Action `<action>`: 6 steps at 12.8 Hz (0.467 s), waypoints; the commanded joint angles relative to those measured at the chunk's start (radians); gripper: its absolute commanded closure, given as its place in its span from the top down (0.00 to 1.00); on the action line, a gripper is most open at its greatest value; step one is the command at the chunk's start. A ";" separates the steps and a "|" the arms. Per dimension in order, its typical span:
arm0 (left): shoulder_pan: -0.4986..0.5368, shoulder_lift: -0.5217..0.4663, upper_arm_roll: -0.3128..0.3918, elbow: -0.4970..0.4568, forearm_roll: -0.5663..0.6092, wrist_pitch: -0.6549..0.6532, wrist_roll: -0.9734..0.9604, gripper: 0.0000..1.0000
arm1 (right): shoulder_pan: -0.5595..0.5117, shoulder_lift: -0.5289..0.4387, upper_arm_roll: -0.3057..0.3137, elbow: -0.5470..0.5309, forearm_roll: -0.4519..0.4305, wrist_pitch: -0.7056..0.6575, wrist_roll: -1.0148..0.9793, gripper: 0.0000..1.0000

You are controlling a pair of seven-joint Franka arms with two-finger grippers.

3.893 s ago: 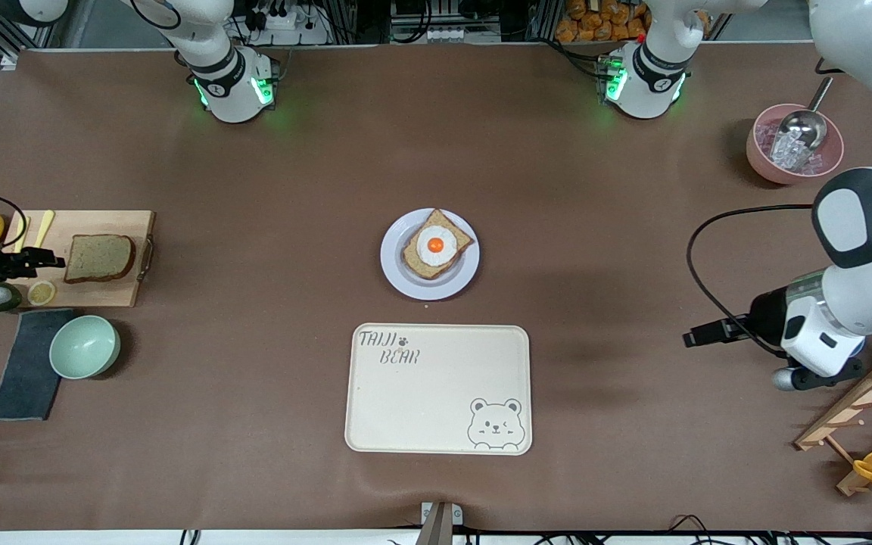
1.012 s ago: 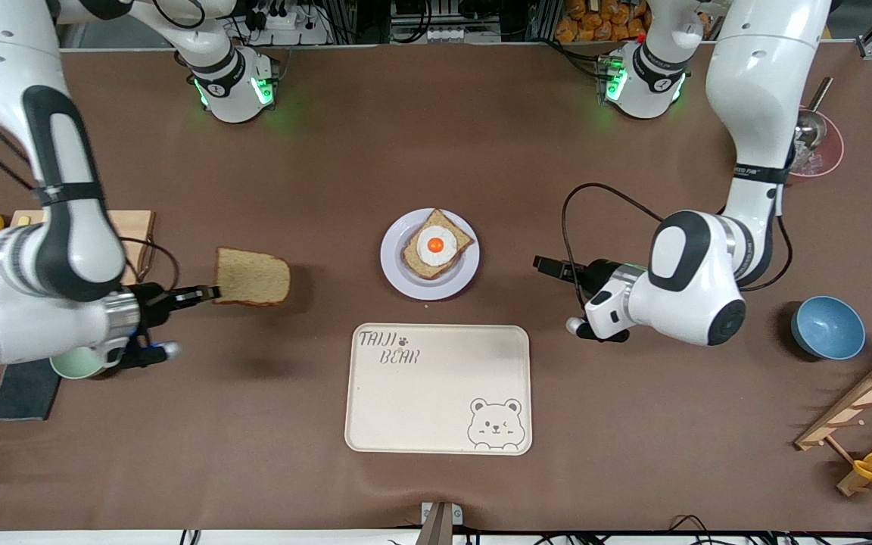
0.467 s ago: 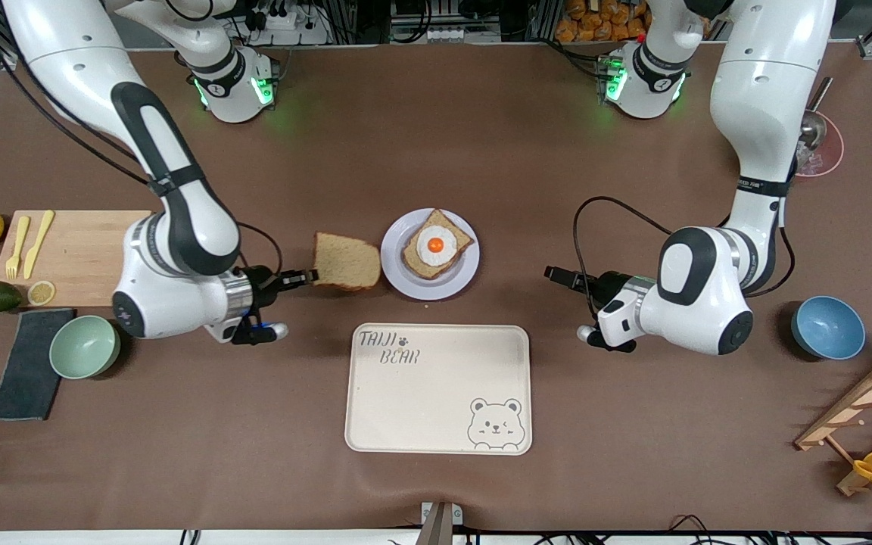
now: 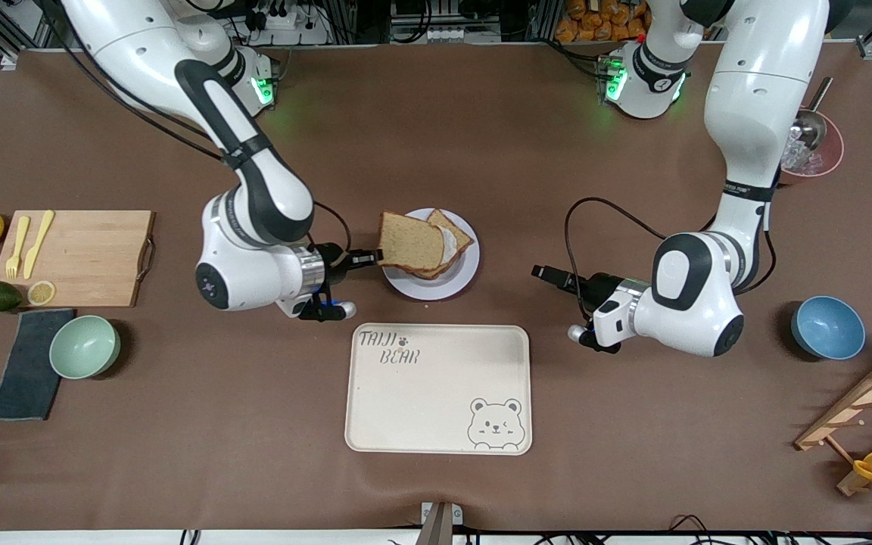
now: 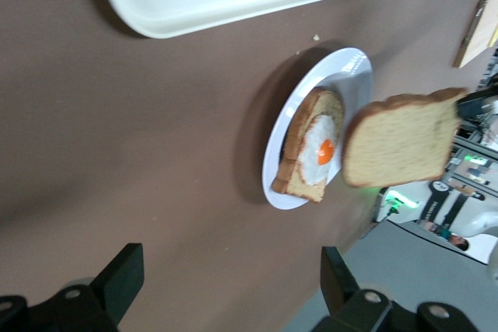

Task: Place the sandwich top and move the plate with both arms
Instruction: 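Carry the bread with the right gripper while the left gripper nears the plate, then lower the bread onto the egg toast and open the right gripper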

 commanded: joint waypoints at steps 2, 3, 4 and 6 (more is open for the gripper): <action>-0.013 0.010 -0.001 -0.012 -0.051 0.010 0.019 1.00 | 0.076 -0.017 -0.003 -0.109 0.070 0.160 -0.003 0.00; -0.029 0.011 0.000 -0.012 -0.074 0.014 0.019 1.00 | 0.093 -0.017 -0.006 -0.114 0.081 0.176 -0.004 0.00; -0.032 0.013 0.000 -0.014 -0.085 0.040 0.014 1.00 | 0.098 -0.017 -0.006 -0.126 0.081 0.185 -0.006 0.00; -0.056 0.021 0.000 -0.014 -0.094 0.081 0.007 1.00 | 0.098 -0.008 -0.006 -0.155 0.081 0.217 -0.006 0.05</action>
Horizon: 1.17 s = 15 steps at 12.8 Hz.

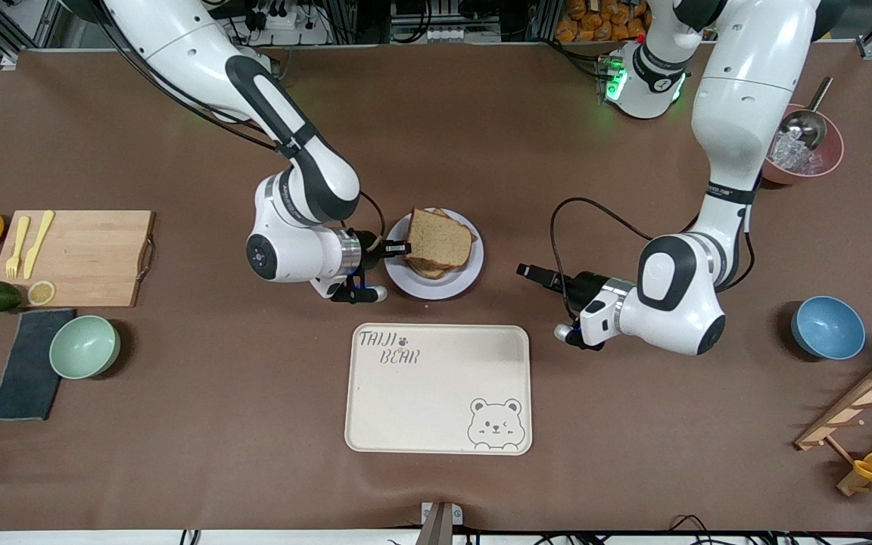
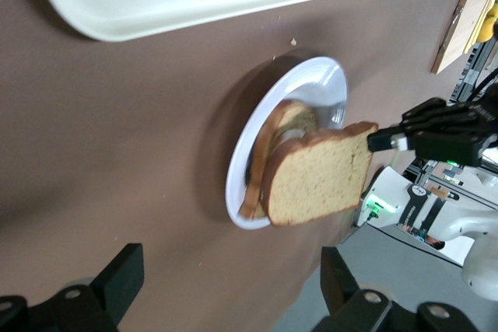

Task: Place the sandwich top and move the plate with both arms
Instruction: 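Lower the bread onto the egg toast and open the right gripper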

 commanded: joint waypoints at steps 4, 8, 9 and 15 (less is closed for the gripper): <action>-0.050 0.024 0.001 -0.007 -0.100 0.082 0.000 1.00 | -0.004 -0.009 -0.013 -0.047 0.023 0.025 0.006 0.72; -0.096 0.054 0.003 -0.015 -0.127 0.124 0.000 1.00 | -0.069 -0.012 -0.019 -0.044 0.009 0.000 -0.005 1.00; -0.105 0.061 0.003 -0.023 -0.130 0.143 0.000 1.00 | -0.094 -0.019 -0.020 -0.040 0.005 -0.041 -0.005 1.00; -0.145 0.075 0.001 -0.086 -0.206 0.168 0.104 1.00 | -0.102 -0.081 -0.256 0.077 -0.225 -0.339 0.003 1.00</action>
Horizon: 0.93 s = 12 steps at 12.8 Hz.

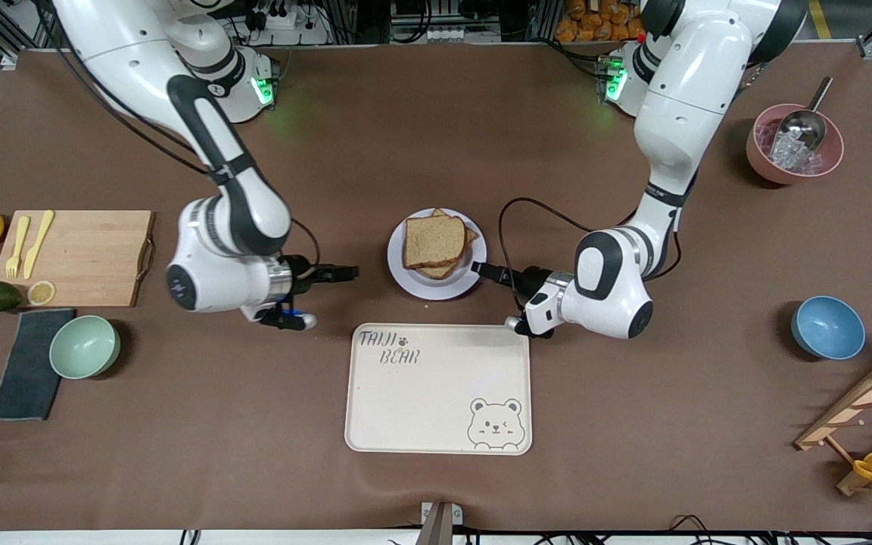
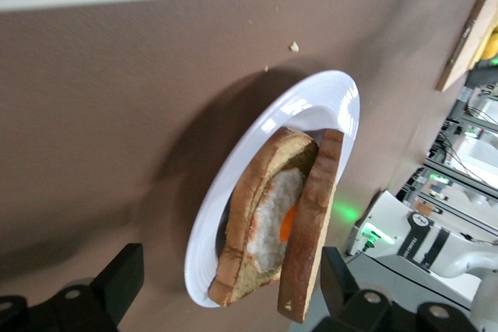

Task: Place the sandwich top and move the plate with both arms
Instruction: 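Retract the right gripper while the left gripper grips the plate rim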

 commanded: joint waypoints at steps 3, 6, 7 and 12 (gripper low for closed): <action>-0.013 0.017 0.004 -0.032 -0.069 0.016 0.190 1.00 | 0.006 -0.061 -0.152 0.123 -0.299 -0.209 0.011 1.00; -0.005 0.030 0.004 -0.033 -0.129 0.016 0.322 1.00 | 0.004 -0.106 -0.264 0.180 -0.407 -0.290 -0.001 1.00; -0.007 0.030 0.004 -0.032 -0.144 0.016 0.327 1.00 | 0.003 -0.126 -0.290 0.182 -0.410 -0.294 -0.003 1.00; -0.005 0.037 0.004 -0.046 -0.204 0.016 0.408 1.00 | -0.014 -0.137 -0.409 0.277 -0.453 -0.297 -0.062 1.00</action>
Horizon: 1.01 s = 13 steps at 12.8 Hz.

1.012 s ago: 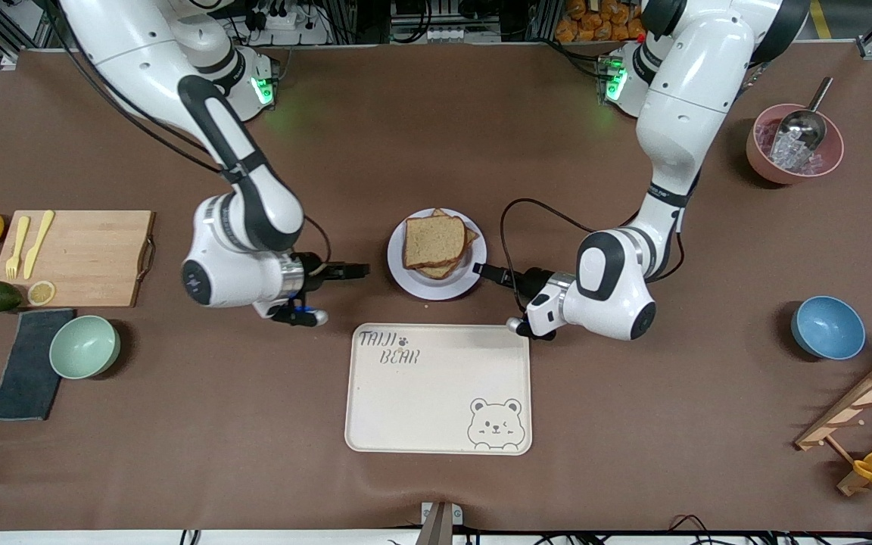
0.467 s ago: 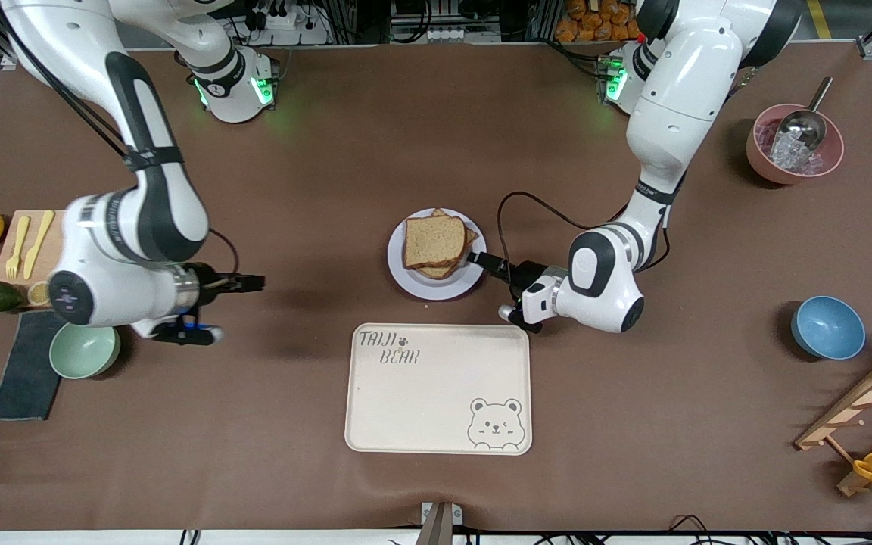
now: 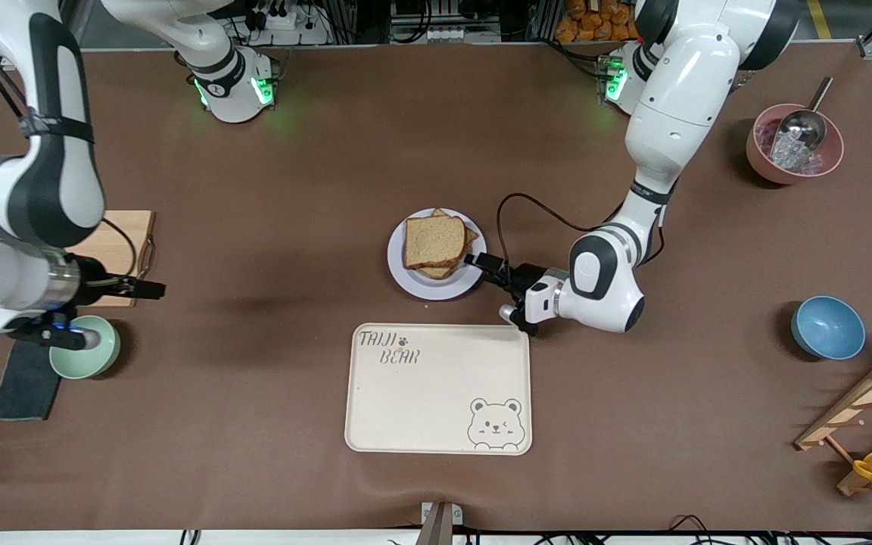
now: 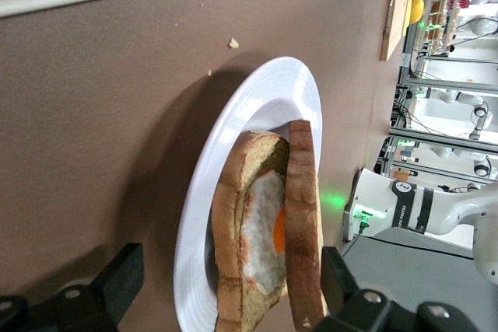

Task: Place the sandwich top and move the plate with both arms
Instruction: 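Retract the right gripper while the left gripper grips the plate rim, then slide the white plate with the left gripper onto the bear tray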

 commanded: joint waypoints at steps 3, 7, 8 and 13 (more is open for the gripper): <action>-0.005 0.008 0.003 -0.017 -0.048 0.008 0.096 0.81 | -0.017 -0.016 -0.034 0.091 -0.101 -0.115 -0.115 1.00; -0.011 0.006 0.005 -0.035 -0.048 0.008 0.126 0.00 | -0.069 -0.086 -0.028 0.134 -0.123 -0.129 -0.235 1.00; -0.011 0.006 0.005 -0.043 -0.048 0.008 0.139 0.00 | -0.069 -0.106 -0.028 0.134 -0.115 -0.127 -0.268 1.00; 0.003 0.004 0.003 -0.061 -0.056 0.006 0.162 0.00 | -0.072 -0.284 0.035 0.056 -0.110 -0.129 -0.245 1.00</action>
